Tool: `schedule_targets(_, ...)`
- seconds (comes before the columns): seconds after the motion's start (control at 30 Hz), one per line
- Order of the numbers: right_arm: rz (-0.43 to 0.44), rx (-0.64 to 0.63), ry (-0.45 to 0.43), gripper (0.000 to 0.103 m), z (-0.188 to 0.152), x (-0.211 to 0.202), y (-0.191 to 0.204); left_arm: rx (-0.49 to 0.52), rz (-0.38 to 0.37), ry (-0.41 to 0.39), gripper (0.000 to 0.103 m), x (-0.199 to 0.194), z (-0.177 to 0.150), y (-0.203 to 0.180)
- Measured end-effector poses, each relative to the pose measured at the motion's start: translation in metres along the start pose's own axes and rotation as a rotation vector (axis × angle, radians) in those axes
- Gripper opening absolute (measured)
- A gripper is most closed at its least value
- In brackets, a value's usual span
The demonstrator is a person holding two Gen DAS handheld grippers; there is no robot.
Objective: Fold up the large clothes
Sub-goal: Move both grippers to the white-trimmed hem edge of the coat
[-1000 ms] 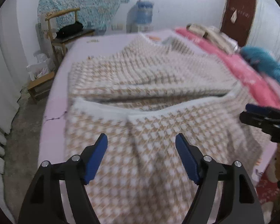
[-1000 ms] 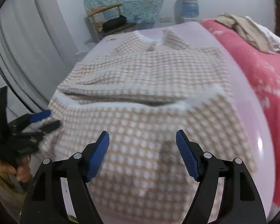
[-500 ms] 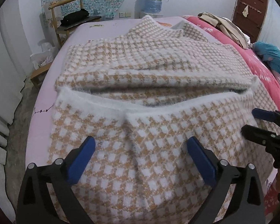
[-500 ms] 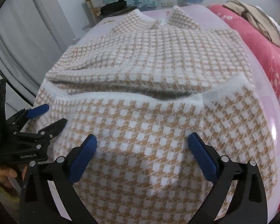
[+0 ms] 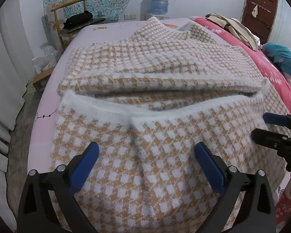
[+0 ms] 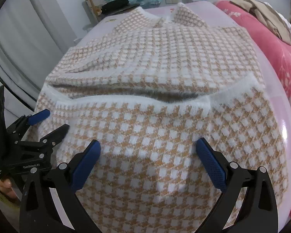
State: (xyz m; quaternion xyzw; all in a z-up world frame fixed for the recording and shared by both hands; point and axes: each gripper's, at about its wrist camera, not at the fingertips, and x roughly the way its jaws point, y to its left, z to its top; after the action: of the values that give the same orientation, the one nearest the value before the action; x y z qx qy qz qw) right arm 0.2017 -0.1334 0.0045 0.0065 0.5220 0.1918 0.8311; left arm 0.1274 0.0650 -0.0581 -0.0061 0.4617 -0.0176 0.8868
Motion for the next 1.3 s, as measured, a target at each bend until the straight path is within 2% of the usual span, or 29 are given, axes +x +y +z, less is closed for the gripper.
schedule_targets(0.53,0.002,-0.006,-0.004,0.095,0.001,0.003,-0.002,0.017,-0.004,0.005,0.098,0.001,0.001,0.001)
schedule_targets(0.67,0.063,-0.014,0.019,0.095,0.004,-0.002,-0.009,0.030,-0.031,0.040,0.098,-0.003,0.007,0.006)
schedule_targets(0.77,0.145,0.009,-0.006,0.095,0.013,-0.018,-0.017,0.030,-0.075,-0.015,0.098,-0.026,0.019,0.011)
schedule_targets(0.93,0.178,-0.069,-0.128,0.095,0.049,-0.063,-0.022,0.085,-0.087,-0.182,0.098,-0.072,0.071,0.021)
schedule_targets(1.03,0.205,-0.093,-0.163,0.095,0.083,-0.077,-0.029,0.089,-0.096,-0.213,0.098,-0.077,0.116,0.026)
schedule_targets(1.13,0.224,-0.095,-0.179,0.095,0.125,-0.079,-0.037,0.084,-0.128,-0.212,0.098,-0.065,0.170,0.027)
schedule_targets(1.23,0.180,-0.099,-0.191,0.095,0.167,-0.065,-0.045,0.095,-0.087,-0.208,0.098,-0.036,0.217,0.020)
schedule_targets(1.3,0.176,-0.068,-0.172,0.095,0.198,-0.044,-0.055,0.069,-0.080,-0.177,0.098,-0.004,0.249,0.016)
